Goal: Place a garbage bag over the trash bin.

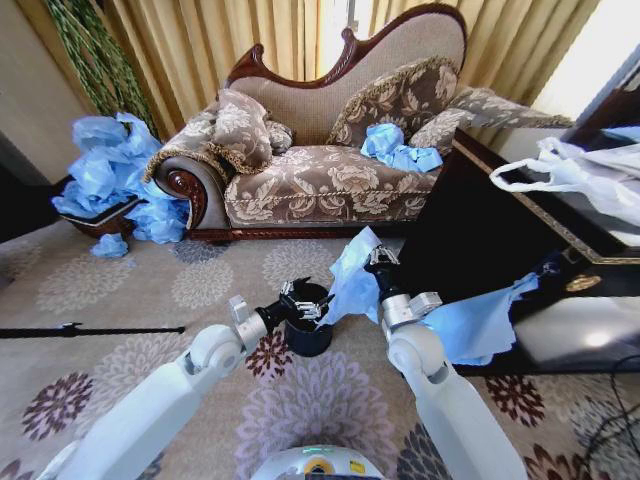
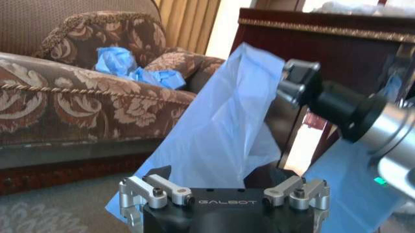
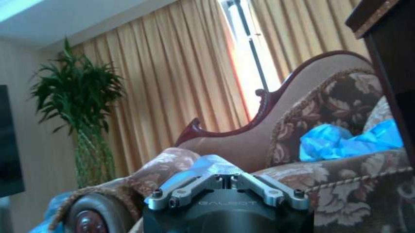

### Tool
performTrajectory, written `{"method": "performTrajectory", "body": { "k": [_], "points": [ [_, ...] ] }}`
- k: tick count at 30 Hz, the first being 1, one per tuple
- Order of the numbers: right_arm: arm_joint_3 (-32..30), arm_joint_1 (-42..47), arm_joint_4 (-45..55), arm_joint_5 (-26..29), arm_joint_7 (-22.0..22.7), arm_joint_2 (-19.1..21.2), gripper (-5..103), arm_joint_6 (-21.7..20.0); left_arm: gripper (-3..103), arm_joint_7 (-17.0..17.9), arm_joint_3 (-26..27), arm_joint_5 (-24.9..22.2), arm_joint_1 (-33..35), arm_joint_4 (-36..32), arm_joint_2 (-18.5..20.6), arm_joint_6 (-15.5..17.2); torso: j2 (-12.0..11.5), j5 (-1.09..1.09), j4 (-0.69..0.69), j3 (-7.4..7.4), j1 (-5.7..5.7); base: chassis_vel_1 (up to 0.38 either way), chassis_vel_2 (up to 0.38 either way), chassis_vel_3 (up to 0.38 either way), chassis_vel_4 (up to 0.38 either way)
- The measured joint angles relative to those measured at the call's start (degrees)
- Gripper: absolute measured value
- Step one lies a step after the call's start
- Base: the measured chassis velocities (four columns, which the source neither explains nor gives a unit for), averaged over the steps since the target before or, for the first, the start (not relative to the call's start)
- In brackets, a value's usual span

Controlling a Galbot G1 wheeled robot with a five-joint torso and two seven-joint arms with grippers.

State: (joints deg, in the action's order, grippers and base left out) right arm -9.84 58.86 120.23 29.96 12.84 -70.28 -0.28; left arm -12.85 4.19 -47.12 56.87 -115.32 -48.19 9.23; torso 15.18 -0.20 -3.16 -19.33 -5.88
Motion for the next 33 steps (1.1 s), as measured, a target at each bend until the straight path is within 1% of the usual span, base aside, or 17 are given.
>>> {"method": "performTrajectory", "body": {
  "k": [2,5,10,11,12,13,15,18,19,21,22,23,25,28,29,31,33],
  "points": [
    [0.05,0.26,0.38,-0.01,-0.30,0.23,0,0.00,100,0.24,-0.52,1.00,-0.34,0.55,-0.27,0.03,0.00,0.00,0.00,0.00,0.00,0.000,0.000,0.000,0.000],
    [0.05,0.83,1.27,-0.03,-1.12,0.65,0,0.34,100,2.28,-2.51,4.52,-1.60,2.51,-1.39,0.43,0.00,0.00,0.00,0.00,0.00,0.000,0.000,0.000,0.000],
    [0.04,1.31,2.12,-0.01,-1.59,0.80,0,0.51,101,4.13,-4.46,6.01,-2.86,3.96,-2.44,0.87,0.00,0.00,-0.01,0.00,0.00,0.000,0.000,0.000,0.000],
    [-0.01,1.54,2.26,-0.02,-1.71,0.87,0,0.57,97,4.37,-4.90,6.27,-3.31,4.37,-2.78,0.97,0.00,0.00,0.00,0.00,0.00,0.000,0.000,0.000,0.000],
    [-0.05,1.70,2.31,-0.03,-1.76,0.90,0,0.63,97,4.38,-5.04,6.41,-3.52,4.55,-2.95,0.98,0.00,0.00,0.00,0.00,0.00,0.000,0.000,0.000,0.000],
    [-0.19,2.11,2.43,-0.09,-1.91,0.99,0,0.77,90,4.33,-5.28,6.70,-3.98,4.91,-3.26,0.99,0.00,0.00,-0.01,0.00,0.00,0.000,0.000,0.000,0.000],
    [-0.26,2.30,2.45,-0.14,-1.96,1.01,0,0.82,90,4.25,-5.38,6.77,-4.17,5.01,-3.35,0.96,0.00,0.00,-0.01,0.00,0.00,0.000,0.000,0.000,0.000],
    [-0.36,2.60,2.42,-0.42,-2.15,0.91,0,0.96,78,3.44,-5.31,6.68,-4.25,5.03,-3.21,0.80,0.00,0.00,-0.01,0.00,0.00,0.000,0.000,0.000,0.000],
    [-0.36,2.60,2.42,-0.42,-2.15,0.91,0,0.96,78,3.44,-5.31,6.68,-4.25,5.03,-3.21,0.80,0.00,0.00,-0.01,0.00,0.00,0.000,0.000,0.000,0.000],
    [-0.38,2.61,2.25,-0.57,-2.18,0.69,0,1.01,74,2.78,-5.05,6.48,-4.14,5.06,-3.11,0.54,0.00,0.00,0.00,0.00,0.00,0.000,0.000,0.000,0.000],
    [-0.38,2.62,2.07,-0.74,-2.27,0.49,0,1.01,66,2.50,-4.90,6.29,-3.99,5.10,-3.08,0.31,0.00,0.00,0.00,0.00,0.00,0.000,0.000,0.000,0.000],
    [-0.34,2.67,1.90,-0.94,-2.33,0.36,0,1.02,62,2.39,-4.83,6.15,-3.89,5.11,-3.05,0.19,0.00,0.00,0.00,0.00,0.00,0.000,0.000,0.000,0.000],
    [-0.31,2.71,1.83,-1.05,-2.37,0.31,0,1.02,62,2.32,-4.80,6.09,-3.86,5.11,-3.03,0.12,0.00,0.00,0.00,0.00,0.00,0.000,0.000,0.000,0.000],
    [-0.26,3.22,1.32,-1.84,-2.83,0.03,0,1.17,50,2.09,-4.78,5.52,-4.13,5.25,-3.23,-0.40,0.00,0.00,0.00,0.00,0.00,0.000,0.000,0.000,0.000],
    [-0.26,3.22,1.32,-1.84,-2.83,0.03,0,1.17,50,2.09,-4.78,5.52,-4.13,5.25,-3.23,-0.40,0.00,0.00,0.00,0.00,0.00,0.000,0.000,0.000,0.000],
    [-0.31,3.68,1.01,-2.34,-3.14,0.00,0,1.43,41,2.17,-4.78,4.76,-4.67,5.42,-3.44,-0.45,0.00,0.00,0.00,0.00,0.00,0.000,0.000,0.000,0.000],
    [-0.37,3.85,0.95,-2.53,-3.28,0.01,0,1.51,41,2.20,-4.78,4.63,-4.82,5.48,-3.51,-0.48,0.00,0.00,0.00,0.00,0.00,0.000,0.000,0.000,0.000]
  ]
}}
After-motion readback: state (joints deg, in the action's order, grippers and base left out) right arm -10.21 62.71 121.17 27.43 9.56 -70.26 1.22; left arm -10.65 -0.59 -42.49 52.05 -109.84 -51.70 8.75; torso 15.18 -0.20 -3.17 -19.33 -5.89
